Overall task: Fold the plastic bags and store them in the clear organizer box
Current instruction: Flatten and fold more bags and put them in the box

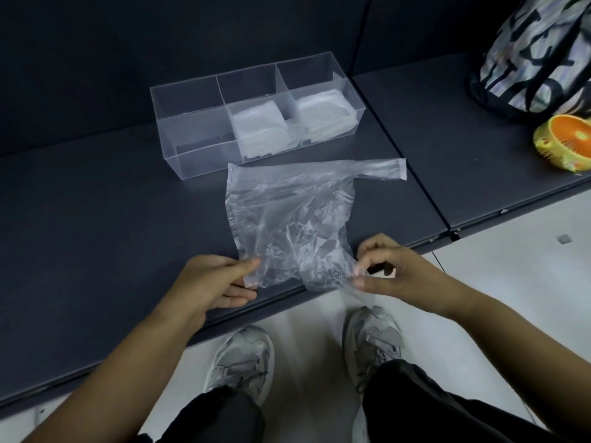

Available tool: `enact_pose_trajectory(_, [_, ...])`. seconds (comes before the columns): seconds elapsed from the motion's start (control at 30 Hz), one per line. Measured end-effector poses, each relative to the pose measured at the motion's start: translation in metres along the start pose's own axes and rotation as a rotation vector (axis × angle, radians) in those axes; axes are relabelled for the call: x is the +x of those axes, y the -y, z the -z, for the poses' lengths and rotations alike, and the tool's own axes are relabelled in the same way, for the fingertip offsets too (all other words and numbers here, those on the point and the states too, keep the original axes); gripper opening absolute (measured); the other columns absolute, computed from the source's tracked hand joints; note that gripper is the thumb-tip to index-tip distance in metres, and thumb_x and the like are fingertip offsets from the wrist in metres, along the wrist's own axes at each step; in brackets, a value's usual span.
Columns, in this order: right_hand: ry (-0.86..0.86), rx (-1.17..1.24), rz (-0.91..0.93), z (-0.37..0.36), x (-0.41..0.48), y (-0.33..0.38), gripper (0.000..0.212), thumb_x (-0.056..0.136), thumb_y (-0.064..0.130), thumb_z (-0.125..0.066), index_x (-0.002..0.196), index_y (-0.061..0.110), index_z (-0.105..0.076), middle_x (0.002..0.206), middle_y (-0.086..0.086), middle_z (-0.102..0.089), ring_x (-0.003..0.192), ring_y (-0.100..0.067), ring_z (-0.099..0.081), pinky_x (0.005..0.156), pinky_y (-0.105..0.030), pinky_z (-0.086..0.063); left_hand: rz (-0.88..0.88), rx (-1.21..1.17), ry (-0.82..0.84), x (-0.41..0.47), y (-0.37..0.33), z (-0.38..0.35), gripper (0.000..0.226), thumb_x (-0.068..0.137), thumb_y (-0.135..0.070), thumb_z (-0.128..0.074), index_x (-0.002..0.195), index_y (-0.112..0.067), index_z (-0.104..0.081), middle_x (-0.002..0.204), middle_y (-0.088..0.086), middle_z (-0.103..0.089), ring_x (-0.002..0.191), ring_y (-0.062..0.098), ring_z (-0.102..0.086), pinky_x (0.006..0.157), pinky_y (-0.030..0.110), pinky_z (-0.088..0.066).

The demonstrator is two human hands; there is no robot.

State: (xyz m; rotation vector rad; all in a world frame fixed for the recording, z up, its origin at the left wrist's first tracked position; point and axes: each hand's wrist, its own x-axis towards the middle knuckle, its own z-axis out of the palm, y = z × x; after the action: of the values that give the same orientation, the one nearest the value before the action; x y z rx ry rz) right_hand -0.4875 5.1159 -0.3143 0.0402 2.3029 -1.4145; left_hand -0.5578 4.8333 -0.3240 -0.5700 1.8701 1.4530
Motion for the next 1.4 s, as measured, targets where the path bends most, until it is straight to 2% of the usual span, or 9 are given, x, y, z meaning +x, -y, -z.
enact_pose_trajectory(0.17, [-0.034, -0.026, -0.036, 0.023, 0.001, -0.012, 0.009, 0.09, 0.018, -0.062, 0.082, 0.017, -0.065, 0.097, 0.002, -0.057, 0.086, -0.004, -0.056, 0.079, -0.011, -0.041, -0.021, 0.001, -0.037, 0.006, 0.004, 0.0, 0.013, 0.086, -0.015, -0.069, 0.092, -0.004, -0.065, 0.074, 0.017, -0.073, 0.066, 0.025, -0.072, 0.048, 0.021, -0.053])
enact_pose_trajectory(0.3, [-0.211, 0.147, -0.111, 0.046, -0.001, -0.024, 0.019, 0.098, 0.017, -0.048, 0.084, 0.009, -0.058, 0.074, -0.004, -0.063, 0.069, -0.012, -0.058, 0.064, -0.02, -0.049, -0.056, -0.011, -0.052, 0.012, 0.009, 0.007, 0.012, 0.089, -0.016, -0.066, 0.089, -0.004, -0.067, 0.071, 0.012, -0.073, 0.067, 0.023, -0.073, 0.049, 0.019, -0.053])
enact_pose_trajectory(0.37, [-0.274, 0.223, -0.144, 0.055, -0.002, -0.031, 0.018, 0.098, 0.017, -0.05, 0.086, 0.005, -0.057, 0.069, -0.012, -0.067, 0.062, -0.019, -0.061, 0.057, -0.024, -0.049, -0.07, -0.004, -0.055, 0.014, 0.011, 0.009, 0.014, 0.09, -0.016, -0.065, 0.089, -0.003, -0.068, 0.073, 0.01, -0.074, 0.068, 0.022, -0.073, 0.049, 0.019, -0.053])
enact_pose_trajectory(0.57, [-0.427, 0.328, -0.153, 0.066, -0.007, -0.041, 0.006, 0.09, 0.0, -0.057, 0.087, 0.005, -0.056, 0.062, -0.004, -0.067, 0.049, -0.012, -0.056, 0.051, -0.022, -0.043, -0.079, -0.021, -0.063, 0.013, 0.015, 0.011, 0.013, 0.089, -0.015, -0.065, 0.09, -0.003, -0.067, 0.072, 0.01, -0.073, 0.065, 0.02, -0.072, 0.048, 0.018, -0.052])
enact_pose_trajectory(0.67, [-0.513, 0.317, -0.222, 0.064, -0.015, -0.038, 0.011, 0.095, 0.013, -0.055, 0.092, 0.003, -0.058, 0.065, -0.007, -0.067, 0.05, -0.013, -0.058, 0.051, -0.024, -0.043, -0.079, -0.03, -0.063, 0.012, 0.015, 0.012, 0.013, 0.089, -0.015, -0.065, 0.092, -0.003, -0.066, 0.072, 0.011, -0.073, 0.064, 0.02, -0.072, 0.048, 0.017, -0.052])
enact_pose_trajectory(0.87, [-0.286, 0.283, -0.559, 0.035, -0.035, -0.038, 0.053, 0.082, 0.056, -0.058, 0.09, 0.005, -0.068, 0.077, -0.01, -0.073, 0.06, -0.017, -0.066, 0.054, -0.024, -0.048, -0.081, -0.039, -0.066, 0.012, 0.015, 0.01, 0.012, 0.088, -0.013, -0.065, 0.093, -0.002, -0.066, 0.072, 0.012, -0.073, 0.064, 0.02, -0.072, 0.048, 0.018, -0.052])
enact_pose_trajectory(1.0, [-0.25, 0.693, -0.616, 0.021, -0.036, -0.046, 0.04, 0.072, 0.044, -0.069, 0.089, 0.009, -0.076, 0.075, -0.002, -0.067, 0.062, -0.01, -0.056, 0.055, -0.02, -0.045, -0.089, -0.041, -0.065, 0.011, 0.016, 0.009, 0.013, 0.088, -0.012, -0.065, 0.094, -0.001, -0.065, 0.072, 0.011, -0.073, 0.063, 0.02, -0.072, 0.048, 0.018, -0.053])
enact_pose_trajectory(1.1, [-0.308, 0.797, -0.567, 0.015, -0.031, -0.048, 0.022, 0.073, 0.031, -0.07, 0.08, 0.011, -0.076, 0.069, 0.0, -0.062, 0.058, -0.008, -0.051, 0.05, -0.016, -0.042, -0.091, -0.045, -0.06, 0.011, 0.016, 0.009, 0.012, 0.089, -0.012, -0.064, 0.094, -0.001, -0.065, 0.071, 0.011, -0.073, 0.063, 0.019, -0.072, 0.048, 0.018, -0.053])
enact_pose_trajectory(1.4, [-0.579, 0.413, -0.452, 0.04, -0.039, -0.051, 0.022, 0.096, 0.014, -0.054, 0.083, 0.005, -0.068, 0.069, -0.005, -0.054, 0.065, -0.015, -0.046, 0.063, -0.026, -0.039, -0.104, -0.057, -0.095, 0.014, 0.02, 0.011, 0.011, 0.087, -0.012, -0.067, 0.094, -0.004, -0.064, 0.066, 0.009, -0.072, 0.056, 0.015, -0.07, 0.046, 0.016, -0.051])
